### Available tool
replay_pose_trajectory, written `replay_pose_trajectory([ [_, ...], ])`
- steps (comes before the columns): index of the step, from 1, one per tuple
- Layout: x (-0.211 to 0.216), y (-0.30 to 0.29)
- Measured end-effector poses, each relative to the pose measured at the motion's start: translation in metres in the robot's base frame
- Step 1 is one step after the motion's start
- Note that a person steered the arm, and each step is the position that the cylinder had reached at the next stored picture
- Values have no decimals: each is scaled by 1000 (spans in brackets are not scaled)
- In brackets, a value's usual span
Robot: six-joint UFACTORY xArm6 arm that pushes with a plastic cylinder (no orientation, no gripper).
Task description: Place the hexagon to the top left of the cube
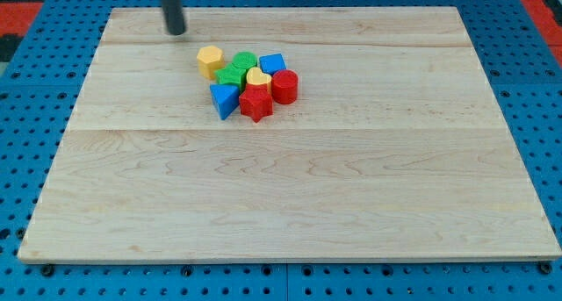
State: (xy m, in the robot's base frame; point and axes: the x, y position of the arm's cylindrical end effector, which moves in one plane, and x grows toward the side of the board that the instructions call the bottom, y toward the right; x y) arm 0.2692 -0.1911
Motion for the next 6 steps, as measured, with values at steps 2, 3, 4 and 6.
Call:
replay_pose_trajectory([
  [2,33,111],
  [3,7,207],
  [4,14,171],
  [6,39,201],
])
